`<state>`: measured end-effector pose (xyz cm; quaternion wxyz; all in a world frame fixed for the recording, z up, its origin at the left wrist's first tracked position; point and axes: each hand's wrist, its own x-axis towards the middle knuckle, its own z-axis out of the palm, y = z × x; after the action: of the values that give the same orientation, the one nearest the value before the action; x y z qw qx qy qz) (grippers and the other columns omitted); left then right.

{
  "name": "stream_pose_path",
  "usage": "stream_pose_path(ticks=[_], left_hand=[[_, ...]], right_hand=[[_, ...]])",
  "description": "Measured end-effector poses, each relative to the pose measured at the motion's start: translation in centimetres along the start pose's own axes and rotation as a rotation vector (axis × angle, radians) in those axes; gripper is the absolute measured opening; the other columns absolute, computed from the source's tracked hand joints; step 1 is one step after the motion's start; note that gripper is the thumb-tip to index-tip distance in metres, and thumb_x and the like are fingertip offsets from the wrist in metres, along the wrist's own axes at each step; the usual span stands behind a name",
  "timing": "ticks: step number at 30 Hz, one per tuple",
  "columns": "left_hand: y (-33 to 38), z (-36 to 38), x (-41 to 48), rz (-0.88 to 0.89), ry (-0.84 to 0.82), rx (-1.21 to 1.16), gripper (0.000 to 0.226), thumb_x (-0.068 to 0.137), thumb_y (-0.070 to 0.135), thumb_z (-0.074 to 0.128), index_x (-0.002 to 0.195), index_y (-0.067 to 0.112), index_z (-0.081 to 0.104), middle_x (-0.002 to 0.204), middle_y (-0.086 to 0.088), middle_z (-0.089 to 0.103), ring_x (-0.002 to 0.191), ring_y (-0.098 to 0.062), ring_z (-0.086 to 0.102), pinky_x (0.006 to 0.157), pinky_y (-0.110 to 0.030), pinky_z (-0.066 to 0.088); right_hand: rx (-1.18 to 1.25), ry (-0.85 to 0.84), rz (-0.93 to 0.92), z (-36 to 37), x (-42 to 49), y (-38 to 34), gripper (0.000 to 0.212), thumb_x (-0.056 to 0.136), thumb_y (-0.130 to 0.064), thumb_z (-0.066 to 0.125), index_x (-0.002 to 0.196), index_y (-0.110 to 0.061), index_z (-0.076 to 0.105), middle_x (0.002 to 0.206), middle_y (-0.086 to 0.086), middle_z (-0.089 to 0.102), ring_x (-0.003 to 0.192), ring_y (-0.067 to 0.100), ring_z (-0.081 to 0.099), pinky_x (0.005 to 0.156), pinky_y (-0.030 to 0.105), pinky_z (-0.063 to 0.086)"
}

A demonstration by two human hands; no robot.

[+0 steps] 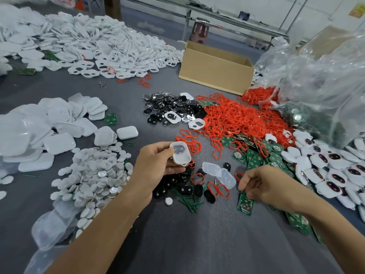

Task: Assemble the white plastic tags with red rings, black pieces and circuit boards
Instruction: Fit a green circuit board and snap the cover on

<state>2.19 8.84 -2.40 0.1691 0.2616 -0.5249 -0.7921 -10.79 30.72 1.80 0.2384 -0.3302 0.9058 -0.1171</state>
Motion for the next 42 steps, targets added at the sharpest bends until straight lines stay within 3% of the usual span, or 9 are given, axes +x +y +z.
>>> stream_pose_path(ticks=[9,13,16,20,23,26,33,39,42], left_hand=[[0.1,-0.1,-0.1,0.002,-0.002,-0.004,0.019,0.095,0.003,0.055,0.091,0.011,0.071,0.09,-0.02,0.074,0.075,-0.029,0.073,0.06,-0.027,0.06],[0.1,-0.1,0.0,-0.001,-0.003,-0.006,0.019,0.096,0.004,0.054,0.092,0.011,0.071,0.089,-0.019,0.074,0.074,-0.027,0.073,0.061,-0.027,0.061],[0.2,-0.1,-0.1,0.001,-0.005,-0.01,0.018,0.095,0.004,0.055,0.091,0.01,0.072,0.087,-0.018,0.074,0.072,-0.026,0.073,0.06,-0.027,0.06],[0.4,0.0,-0.2,0.003,-0.003,-0.038,0.022,0.093,0.002,0.056,0.083,0.013,0.072,0.075,-0.01,0.074,0.064,-0.021,0.072,0.056,-0.025,0.059],[0.4,-0.1,-0.2,0.008,0.0,-0.041,0.022,0.093,0.002,0.057,0.082,0.013,0.072,0.073,-0.008,0.074,0.062,-0.02,0.072,0.055,-0.024,0.059],[0.3,0.0,-0.2,0.008,-0.004,-0.032,0.02,0.093,0.003,0.057,0.084,0.013,0.071,0.074,-0.008,0.074,0.065,-0.021,0.073,0.057,-0.025,0.059],[0.3,-0.1,-0.1,0.015,-0.002,-0.02,0.019,0.093,0.003,0.057,0.085,0.013,0.071,0.073,-0.008,0.075,0.065,-0.021,0.073,0.056,-0.024,0.059],[0.2,0.0,-0.2,0.014,-0.001,-0.012,0.019,0.093,0.004,0.057,0.086,0.013,0.071,0.075,-0.009,0.075,0.066,-0.022,0.073,0.057,-0.024,0.059],[0.1,-0.1,-0.1,0.011,0.001,-0.005,0.02,0.095,0.003,0.054,0.088,0.012,0.071,0.076,-0.009,0.076,0.067,-0.023,0.074,0.057,-0.025,0.059]], right_hand=[[0.16,-0.225,0.004,-0.2,1.1,-0.1,0.024,0.084,0.015,0.049,0.086,-0.003,0.064,0.066,0.006,0.056,0.054,0.005,0.047,0.055,0.017,0.039],[0.163,-0.123,-0.016,0.1,0.7,-0.1,0.028,0.079,0.015,0.057,0.088,-0.011,0.064,0.067,0.003,0.065,0.058,0.009,0.054,0.058,0.022,0.044],[-0.022,0.075,-0.092,0.8,-0.3,-0.4,0.029,0.074,0.01,0.067,0.082,-0.018,0.065,0.066,-0.004,0.066,0.058,0.0,0.058,0.058,0.012,0.043],[-0.35,0.23,-0.227,2.8,-2.8,-0.7,0.003,0.082,-0.026,0.069,0.083,-0.028,0.068,0.082,-0.016,0.064,0.079,0.01,0.064,0.069,0.03,0.049],[-0.354,0.202,-0.143,3.6,-4.1,-0.5,0.035,0.077,-0.051,0.072,0.107,-0.033,0.069,0.109,-0.021,0.064,0.101,0.012,0.065,0.081,0.033,0.052],[-0.314,0.285,-0.131,3.8,-4.4,-0.2,0.043,0.066,-0.033,0.087,0.104,-0.02,0.074,0.107,-0.008,0.071,0.095,0.019,0.07,0.078,0.029,0.053],[-0.533,0.506,-0.235,4.0,-4.6,-1.0,0.023,0.063,-0.009,0.085,0.081,-0.011,0.07,0.059,0.002,0.062,0.046,0.026,0.06,0.035,0.027,0.038],[-0.668,0.543,-0.162,4.3,-4.8,-0.7,0.051,0.031,-0.005,0.091,0.077,-0.01,0.07,0.053,0.003,0.061,0.04,0.025,0.058,0.03,0.021,0.031],[-0.63,0.582,-0.168,5.2,-4.8,-0.4,0.049,0.036,-0.004,0.092,0.08,-0.011,0.072,0.065,0.002,0.067,0.053,0.024,0.065,0.037,0.023,0.042]])
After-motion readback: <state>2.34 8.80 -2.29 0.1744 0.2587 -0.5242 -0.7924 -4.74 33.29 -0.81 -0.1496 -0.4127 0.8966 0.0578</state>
